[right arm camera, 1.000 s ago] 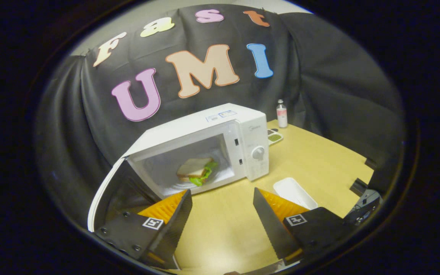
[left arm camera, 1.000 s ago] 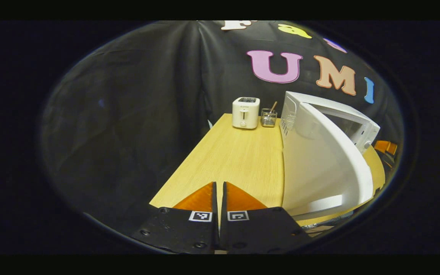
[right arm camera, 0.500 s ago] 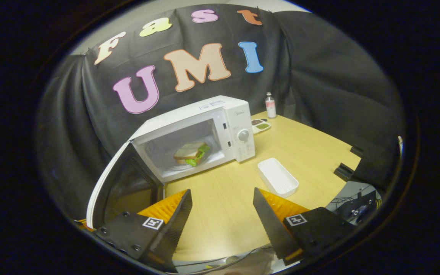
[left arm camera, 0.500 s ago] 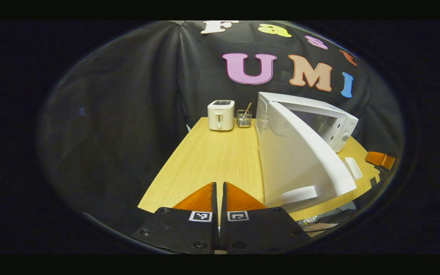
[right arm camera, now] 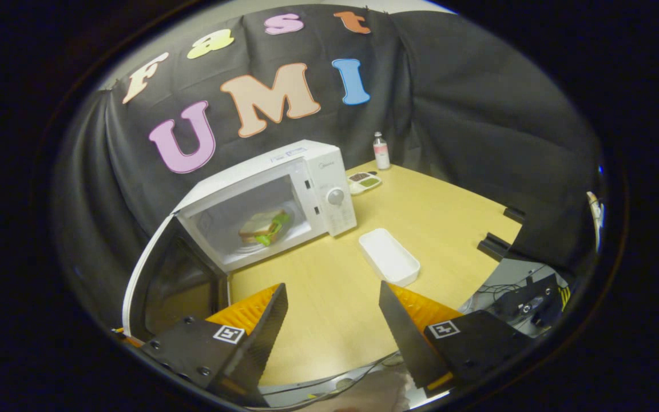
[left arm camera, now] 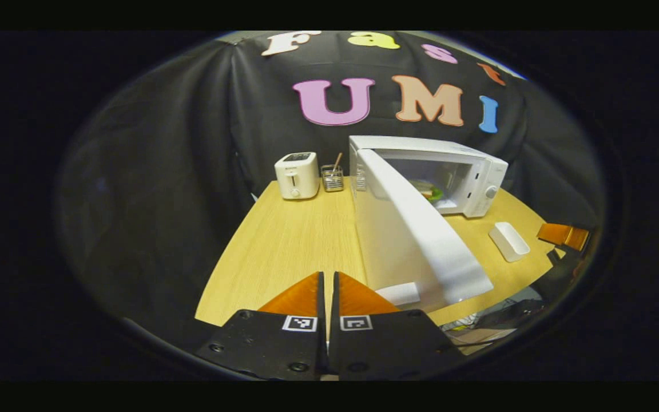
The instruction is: Open the microwave oven with the left hand, put the food in, and close the microwave oven.
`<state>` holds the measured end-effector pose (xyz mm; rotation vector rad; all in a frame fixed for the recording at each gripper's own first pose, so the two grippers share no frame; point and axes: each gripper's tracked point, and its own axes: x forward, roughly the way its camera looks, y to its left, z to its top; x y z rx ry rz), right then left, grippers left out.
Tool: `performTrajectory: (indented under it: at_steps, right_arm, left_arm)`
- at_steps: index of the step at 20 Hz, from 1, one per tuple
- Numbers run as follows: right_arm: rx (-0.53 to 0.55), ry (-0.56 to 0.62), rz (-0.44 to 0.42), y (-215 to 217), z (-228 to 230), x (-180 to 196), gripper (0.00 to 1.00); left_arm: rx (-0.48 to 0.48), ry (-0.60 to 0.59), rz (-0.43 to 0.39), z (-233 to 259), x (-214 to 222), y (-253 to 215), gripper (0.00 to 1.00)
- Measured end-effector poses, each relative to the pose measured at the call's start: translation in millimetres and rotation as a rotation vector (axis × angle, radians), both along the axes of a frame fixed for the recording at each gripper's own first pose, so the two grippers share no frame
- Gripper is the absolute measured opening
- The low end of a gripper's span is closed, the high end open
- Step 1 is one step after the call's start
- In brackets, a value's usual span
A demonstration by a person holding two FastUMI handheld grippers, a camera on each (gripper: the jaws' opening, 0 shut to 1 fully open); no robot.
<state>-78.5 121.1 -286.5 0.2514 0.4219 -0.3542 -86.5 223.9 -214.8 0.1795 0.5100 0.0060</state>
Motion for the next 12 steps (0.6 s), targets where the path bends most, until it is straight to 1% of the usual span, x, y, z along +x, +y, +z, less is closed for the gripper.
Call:
performTrajectory:
  at_steps: [3,6,8,11,12]
  right_arm:
    - [-0.010,0.014,-0.004,-16.6,2.3,3.4,1.00]
    - [-0.015,0.034,-0.020,-42.7,4.1,7.2,1.00]
    - [-0.018,0.026,-0.046,-66.5,10.2,11.4,1.00]
    - [-0.034,0.010,-0.077,-101.0,23.6,19.8,0.99]
    - [-0.038,0.002,-0.086,-111.9,28.4,23.8,0.99]
  left_arm:
    - [0.040,-0.015,-0.055,3.4,11.5,-27.8,0.00]
    - [0.044,-0.005,-0.121,-0.3,25.2,-66.3,0.00]
    - [0.045,0.015,-0.142,-6.2,34.9,-87.8,0.00]
    - [0.021,0.037,-0.157,-12.8,51.9,-121.2,0.01]
    - [0.022,0.044,-0.160,-14.4,57.3,-129.9,0.02]
